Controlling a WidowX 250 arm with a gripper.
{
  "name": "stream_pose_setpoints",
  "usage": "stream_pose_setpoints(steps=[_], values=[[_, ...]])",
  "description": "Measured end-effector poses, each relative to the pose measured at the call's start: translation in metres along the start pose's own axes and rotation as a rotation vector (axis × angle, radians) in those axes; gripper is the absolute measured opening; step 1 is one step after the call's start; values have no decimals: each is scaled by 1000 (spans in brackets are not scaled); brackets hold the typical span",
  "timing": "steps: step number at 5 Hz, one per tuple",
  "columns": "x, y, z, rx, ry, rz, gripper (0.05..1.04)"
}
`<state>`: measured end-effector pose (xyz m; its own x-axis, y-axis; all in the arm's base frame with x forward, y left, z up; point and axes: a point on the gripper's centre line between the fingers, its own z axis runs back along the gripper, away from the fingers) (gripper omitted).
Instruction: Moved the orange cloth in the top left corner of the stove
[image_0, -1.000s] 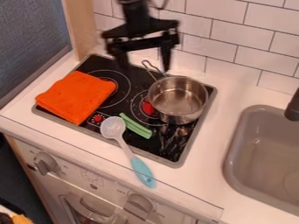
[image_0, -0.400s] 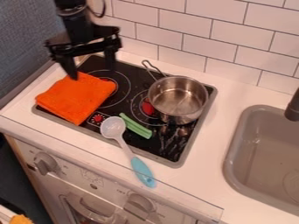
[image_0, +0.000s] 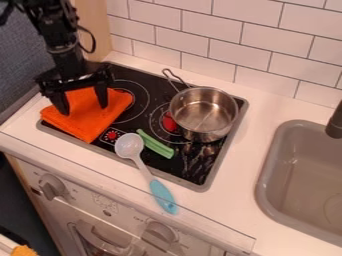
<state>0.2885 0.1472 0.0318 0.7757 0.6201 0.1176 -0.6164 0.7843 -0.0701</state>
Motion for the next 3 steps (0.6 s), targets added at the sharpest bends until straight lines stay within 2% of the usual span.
stream_pose_setpoints(steps=[2,3], values=[[6,3,-20,26,40,-3,1000],[8,-2,-23,31,46,-26,1000]])
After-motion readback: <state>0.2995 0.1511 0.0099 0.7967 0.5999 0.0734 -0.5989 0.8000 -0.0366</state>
